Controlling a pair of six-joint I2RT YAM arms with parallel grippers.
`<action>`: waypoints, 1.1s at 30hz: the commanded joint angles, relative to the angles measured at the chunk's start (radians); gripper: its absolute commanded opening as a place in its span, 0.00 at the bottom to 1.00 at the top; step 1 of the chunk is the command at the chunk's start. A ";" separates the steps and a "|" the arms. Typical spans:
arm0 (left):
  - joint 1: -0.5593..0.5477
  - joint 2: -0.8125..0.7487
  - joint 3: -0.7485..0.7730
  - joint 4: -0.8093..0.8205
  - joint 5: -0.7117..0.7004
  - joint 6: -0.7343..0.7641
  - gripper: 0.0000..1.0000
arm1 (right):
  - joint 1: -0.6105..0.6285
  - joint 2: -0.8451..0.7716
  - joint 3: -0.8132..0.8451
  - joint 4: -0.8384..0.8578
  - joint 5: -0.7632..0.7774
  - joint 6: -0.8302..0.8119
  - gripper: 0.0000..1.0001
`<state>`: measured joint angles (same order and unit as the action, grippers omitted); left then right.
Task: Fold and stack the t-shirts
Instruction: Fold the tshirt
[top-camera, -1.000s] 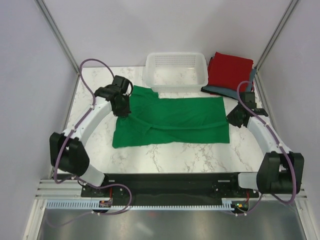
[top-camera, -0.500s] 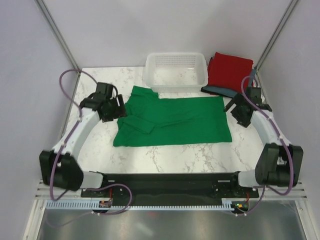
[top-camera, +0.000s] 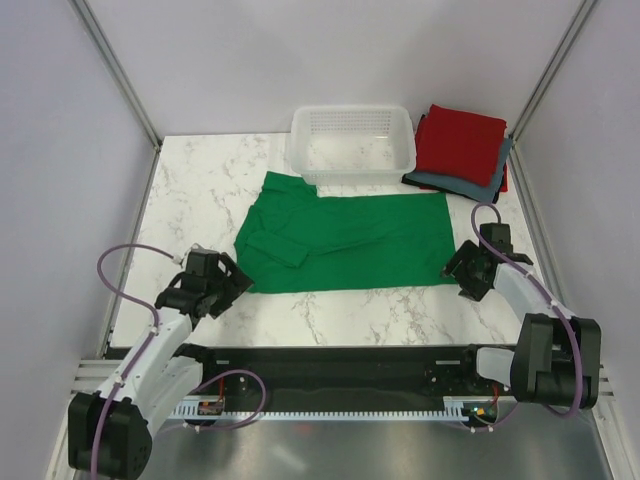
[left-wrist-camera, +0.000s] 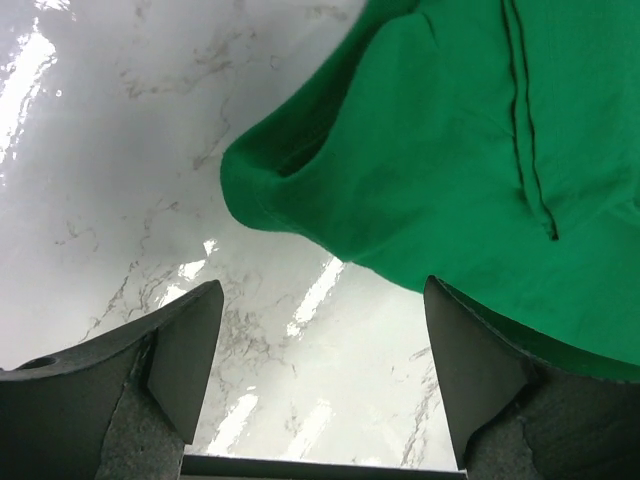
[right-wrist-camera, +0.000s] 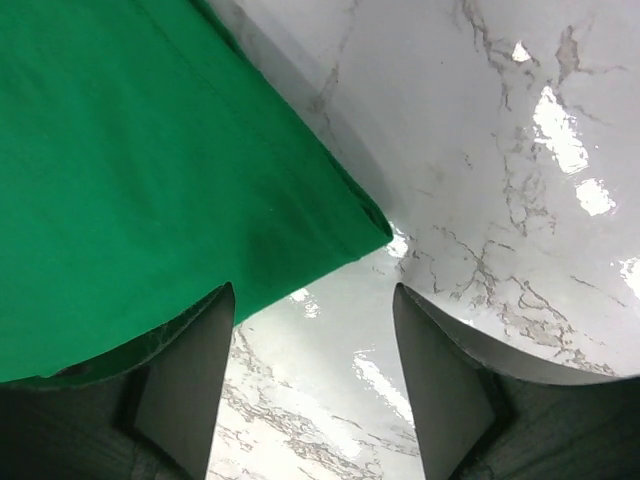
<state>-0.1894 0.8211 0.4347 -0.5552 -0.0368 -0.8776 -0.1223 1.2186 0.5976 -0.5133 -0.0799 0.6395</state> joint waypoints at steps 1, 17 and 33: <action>0.010 -0.031 -0.034 0.124 -0.077 -0.110 0.89 | -0.008 0.050 -0.007 0.101 -0.015 -0.015 0.71; 0.025 0.144 -0.009 0.388 -0.134 -0.066 0.19 | -0.016 0.110 0.014 0.167 -0.063 -0.055 0.00; 0.119 -0.320 0.164 -0.132 -0.074 -0.067 0.04 | -0.109 -0.293 0.077 -0.208 -0.069 -0.031 0.00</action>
<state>-0.0837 0.5922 0.6144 -0.5404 -0.1085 -0.9249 -0.2207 0.9951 0.6876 -0.6277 -0.1585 0.5797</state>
